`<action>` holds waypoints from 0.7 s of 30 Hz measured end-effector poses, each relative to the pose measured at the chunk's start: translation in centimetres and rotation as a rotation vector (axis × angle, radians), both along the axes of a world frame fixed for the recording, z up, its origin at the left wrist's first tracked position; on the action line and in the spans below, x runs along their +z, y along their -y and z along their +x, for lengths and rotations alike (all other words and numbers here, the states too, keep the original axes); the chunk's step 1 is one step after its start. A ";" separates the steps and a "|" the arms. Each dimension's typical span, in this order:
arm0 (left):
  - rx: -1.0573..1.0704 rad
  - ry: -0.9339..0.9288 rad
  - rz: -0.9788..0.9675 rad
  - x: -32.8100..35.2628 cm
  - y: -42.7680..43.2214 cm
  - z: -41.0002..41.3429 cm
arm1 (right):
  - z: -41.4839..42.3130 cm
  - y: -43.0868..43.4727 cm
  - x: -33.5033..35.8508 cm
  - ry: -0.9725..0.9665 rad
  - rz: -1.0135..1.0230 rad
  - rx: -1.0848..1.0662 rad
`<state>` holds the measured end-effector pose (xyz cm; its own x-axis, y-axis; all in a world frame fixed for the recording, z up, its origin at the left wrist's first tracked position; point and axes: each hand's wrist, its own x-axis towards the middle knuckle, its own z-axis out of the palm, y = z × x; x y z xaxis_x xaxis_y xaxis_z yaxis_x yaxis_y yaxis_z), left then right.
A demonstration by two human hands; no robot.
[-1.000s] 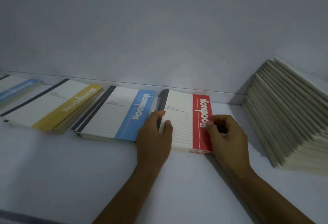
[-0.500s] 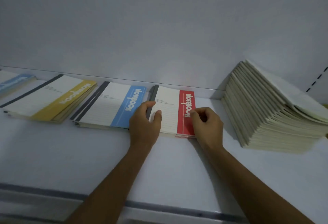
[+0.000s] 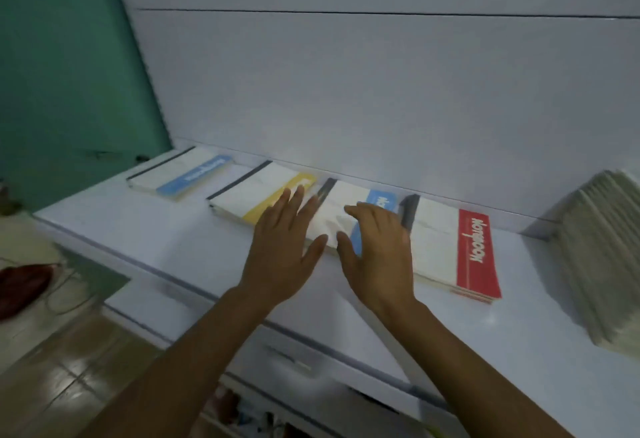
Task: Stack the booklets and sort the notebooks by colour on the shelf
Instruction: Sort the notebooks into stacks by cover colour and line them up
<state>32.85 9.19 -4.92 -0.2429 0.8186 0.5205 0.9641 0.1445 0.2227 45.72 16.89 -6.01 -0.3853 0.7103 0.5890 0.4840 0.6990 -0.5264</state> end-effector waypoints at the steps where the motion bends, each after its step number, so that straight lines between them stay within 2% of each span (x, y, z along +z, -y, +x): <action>1: 0.058 -0.016 -0.032 -0.1 1.6 -1.8 | -2.0 1.1 0.0 0.033 -0.004 0.049; 4: 0.210 -0.018 -0.069 -0.8 6.2 -7.5 | -7.8 4.0 -0.3 0.100 -0.044 0.163; 8: 0.300 -0.034 -0.078 -0.6 11.7 -15.8 | -16.3 8.1 -0.5 0.176 -0.007 0.258; 12: 0.319 -0.014 -0.048 -0.3 16.7 -24.2 | -25.1 12.6 -0.4 0.087 -0.041 0.323; 17: 0.288 0.062 -0.008 -1.0 19.8 -31.3 | -32.3 15.3 -1.0 -0.134 -0.284 0.277; 21: 0.189 0.134 -0.039 -1.7 19.5 -35.0 | -35.4 14.5 -0.9 -0.127 -0.424 0.188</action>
<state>-2.10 -10.27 -6.65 -0.4584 0.7707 0.4426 0.8814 0.3303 0.3377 10.33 2.42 -6.94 -0.4739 0.8229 0.3135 0.2829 0.4795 -0.8307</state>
